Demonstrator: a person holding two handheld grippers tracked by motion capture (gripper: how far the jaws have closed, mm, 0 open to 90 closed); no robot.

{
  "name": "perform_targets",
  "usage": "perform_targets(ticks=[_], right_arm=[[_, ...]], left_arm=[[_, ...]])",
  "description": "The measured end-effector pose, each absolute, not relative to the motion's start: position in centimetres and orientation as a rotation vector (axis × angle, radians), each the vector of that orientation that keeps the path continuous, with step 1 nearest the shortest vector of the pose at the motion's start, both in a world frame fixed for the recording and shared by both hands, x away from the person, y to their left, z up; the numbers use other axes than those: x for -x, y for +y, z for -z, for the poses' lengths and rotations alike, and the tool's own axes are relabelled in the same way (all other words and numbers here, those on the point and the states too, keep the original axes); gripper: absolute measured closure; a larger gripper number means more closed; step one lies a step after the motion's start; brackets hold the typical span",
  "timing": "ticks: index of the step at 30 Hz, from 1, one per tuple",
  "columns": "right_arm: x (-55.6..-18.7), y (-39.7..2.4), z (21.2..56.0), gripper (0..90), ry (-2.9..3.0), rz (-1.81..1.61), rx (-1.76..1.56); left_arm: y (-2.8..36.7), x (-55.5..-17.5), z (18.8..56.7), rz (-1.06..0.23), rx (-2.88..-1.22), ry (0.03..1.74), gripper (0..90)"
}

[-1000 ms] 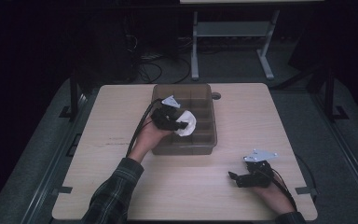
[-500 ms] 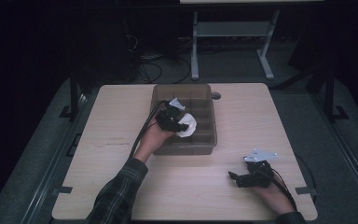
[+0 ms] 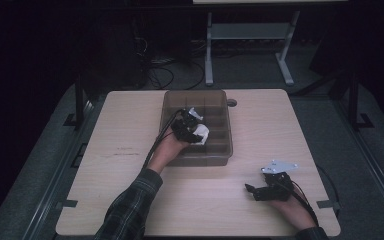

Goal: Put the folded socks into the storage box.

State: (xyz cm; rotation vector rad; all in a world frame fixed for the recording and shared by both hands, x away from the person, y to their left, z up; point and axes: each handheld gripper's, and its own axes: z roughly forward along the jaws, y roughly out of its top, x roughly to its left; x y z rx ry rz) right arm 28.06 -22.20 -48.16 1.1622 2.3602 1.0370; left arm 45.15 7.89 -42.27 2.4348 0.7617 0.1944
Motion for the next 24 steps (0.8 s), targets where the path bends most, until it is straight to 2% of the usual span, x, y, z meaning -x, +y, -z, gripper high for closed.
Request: perform_targets(ticks=[24], right_arm=[[-28.1,-22.2,48.2,13.0,2.36,-1.032,-1.159]], left_arm=[[7.0,-45.4,43.4,-0.204,-2.542,0.804,73.1]])
